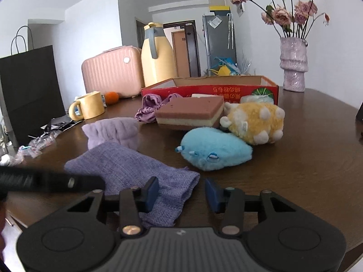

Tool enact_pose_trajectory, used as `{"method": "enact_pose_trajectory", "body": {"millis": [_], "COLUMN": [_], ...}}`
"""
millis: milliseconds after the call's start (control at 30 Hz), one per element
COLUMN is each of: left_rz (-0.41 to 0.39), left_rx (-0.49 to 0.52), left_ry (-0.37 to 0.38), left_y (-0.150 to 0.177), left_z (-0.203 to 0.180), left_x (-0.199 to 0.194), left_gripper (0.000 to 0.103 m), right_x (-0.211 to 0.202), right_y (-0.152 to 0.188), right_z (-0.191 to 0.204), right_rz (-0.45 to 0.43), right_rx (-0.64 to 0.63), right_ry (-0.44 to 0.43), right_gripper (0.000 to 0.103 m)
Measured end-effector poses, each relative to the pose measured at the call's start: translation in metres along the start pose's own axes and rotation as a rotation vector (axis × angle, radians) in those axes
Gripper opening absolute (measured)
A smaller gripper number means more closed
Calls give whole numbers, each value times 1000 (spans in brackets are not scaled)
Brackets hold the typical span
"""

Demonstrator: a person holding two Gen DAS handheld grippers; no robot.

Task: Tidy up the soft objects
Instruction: 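Lift the purple cloth with both grippers and carry it into the cardboard box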

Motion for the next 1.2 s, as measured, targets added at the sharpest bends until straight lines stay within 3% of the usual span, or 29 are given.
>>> {"method": "enact_pose_trajectory", "body": {"millis": [100, 167, 267, 300, 333, 533, 633, 700, 867, 1067, 1200], "left_rz": [-54, -106, -105, -102, -96, 5, 21, 12, -5, -121, -189], "left_rx": [57, 43, 37, 32, 28, 32, 19, 14, 19, 82, 91], "left_ry": [7, 6, -57, -71, -63, -19, -8, -3, 1, 58, 99], "left_y": [-4, -15, -26, -27, -27, -5, 5, 7, 6, -5, -57], "left_z": [-8, -4, 6, 8, 9, 2, 2, 3, -3, -26, -31], "left_x": [-17, -26, -16, -11, -6, 12, 14, 12, 6, -16, -19], "left_gripper": [71, 73, 65, 56, 40, 13, 10, 9, 7, 6, 6], "right_x": [-6, -11, -14, -12, -10, 3, 5, 5, -2, -27, -34], "right_y": [-4, -8, -11, -9, -7, 8, 11, 10, 10, -8, -64], "right_z": [-5, -8, -7, -3, 0, 12, 18, 21, 22, 20, 12], "right_rz": [-19, -44, -77, -72, -59, -32, -34, -28, -29, -92, -161], "right_rx": [47, 88, 101, 84, 73, -23, -96, -110, -114, -117, -128], "right_ry": [-24, -46, -35, -32, -33, 26, 33, 14, -3, -26, -61], "right_gripper": [45, 45, 46, 46, 46, 45, 40, 28, 10, 7, 7]}}
Point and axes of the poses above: each gripper's, at about its wrist camera, not at the fingertips, and x roughly the way its jaws point, z to its left, y to its underside, the point moved 6 cm from there along x, roughly the way its jaws point, and after that the axes turned 2 degrees about x, right-handed, at the moved point
